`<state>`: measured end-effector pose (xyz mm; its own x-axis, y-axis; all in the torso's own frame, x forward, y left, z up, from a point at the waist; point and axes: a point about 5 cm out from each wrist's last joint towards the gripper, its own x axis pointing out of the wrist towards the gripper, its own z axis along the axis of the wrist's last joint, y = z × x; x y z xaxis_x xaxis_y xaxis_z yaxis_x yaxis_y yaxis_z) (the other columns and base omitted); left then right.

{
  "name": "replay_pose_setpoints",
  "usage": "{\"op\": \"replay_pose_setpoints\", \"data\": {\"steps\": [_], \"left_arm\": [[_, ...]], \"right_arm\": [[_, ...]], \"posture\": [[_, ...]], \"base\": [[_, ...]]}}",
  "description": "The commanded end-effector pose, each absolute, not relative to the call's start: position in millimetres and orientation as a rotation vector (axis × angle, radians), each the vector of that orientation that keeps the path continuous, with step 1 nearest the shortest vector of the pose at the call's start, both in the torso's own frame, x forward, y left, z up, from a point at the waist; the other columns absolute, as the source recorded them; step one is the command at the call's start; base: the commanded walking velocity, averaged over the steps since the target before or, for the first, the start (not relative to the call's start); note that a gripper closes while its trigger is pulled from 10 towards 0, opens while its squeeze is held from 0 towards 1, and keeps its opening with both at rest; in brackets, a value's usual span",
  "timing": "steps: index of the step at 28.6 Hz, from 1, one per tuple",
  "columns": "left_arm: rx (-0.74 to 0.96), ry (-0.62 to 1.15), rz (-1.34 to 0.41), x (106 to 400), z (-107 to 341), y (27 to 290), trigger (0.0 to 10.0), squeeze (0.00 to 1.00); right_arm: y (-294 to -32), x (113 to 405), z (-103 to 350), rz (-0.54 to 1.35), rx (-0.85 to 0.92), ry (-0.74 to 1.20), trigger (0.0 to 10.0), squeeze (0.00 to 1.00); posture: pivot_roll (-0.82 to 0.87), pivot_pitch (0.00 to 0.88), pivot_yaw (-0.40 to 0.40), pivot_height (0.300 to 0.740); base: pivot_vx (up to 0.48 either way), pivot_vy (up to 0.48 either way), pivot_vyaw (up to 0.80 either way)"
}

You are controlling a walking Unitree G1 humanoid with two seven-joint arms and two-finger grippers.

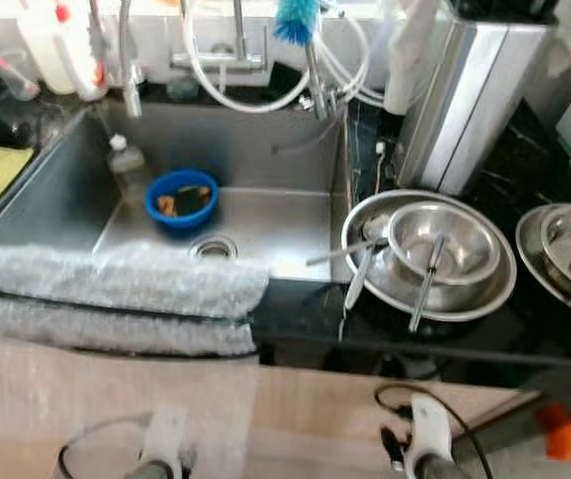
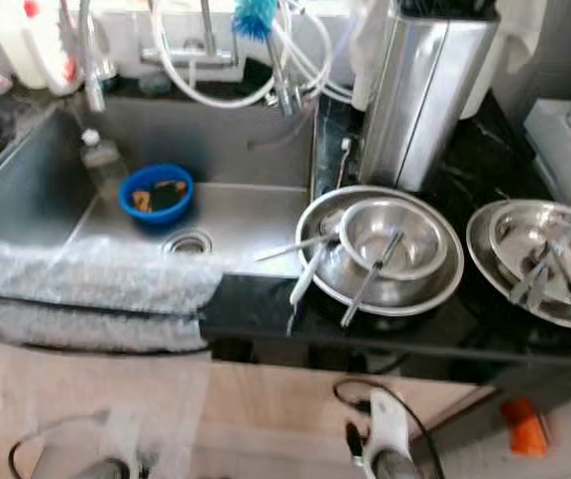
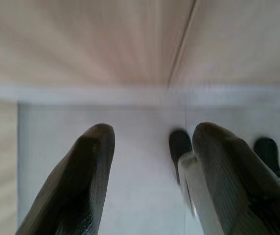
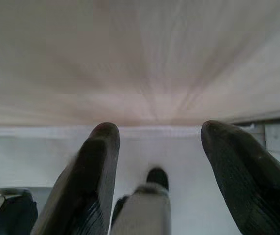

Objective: Kitchen organization

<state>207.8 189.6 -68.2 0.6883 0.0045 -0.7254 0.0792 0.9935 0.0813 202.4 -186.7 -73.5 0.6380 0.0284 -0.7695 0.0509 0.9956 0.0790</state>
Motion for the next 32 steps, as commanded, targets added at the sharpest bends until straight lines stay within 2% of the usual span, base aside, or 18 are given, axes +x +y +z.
{"op": "replay_pose_setpoints", "data": {"steps": [1, 32], "left_arm": [[0.097, 0.843, -0.061, 199.1, -73.8, 184.9, 10.0, 0.0], [0.087, 0.853, -0.067, 197.8, -74.9, 183.0, 10.0, 0.0]], "right_arm": [[-194.4, 194.4, -76.9, -0.029, 0.084, 0.909, 10.0, 0.0], [-193.7, 194.3, -77.1, -0.026, 0.091, 0.911, 10.0, 0.0]], "posture": [[0.02, 0.127, 0.018, 0.74], [0.02, 0.126, 0.02, 0.74]], "base": [[0.0, 0.0, 0.0], [0.0, 0.015, 0.0]]}}
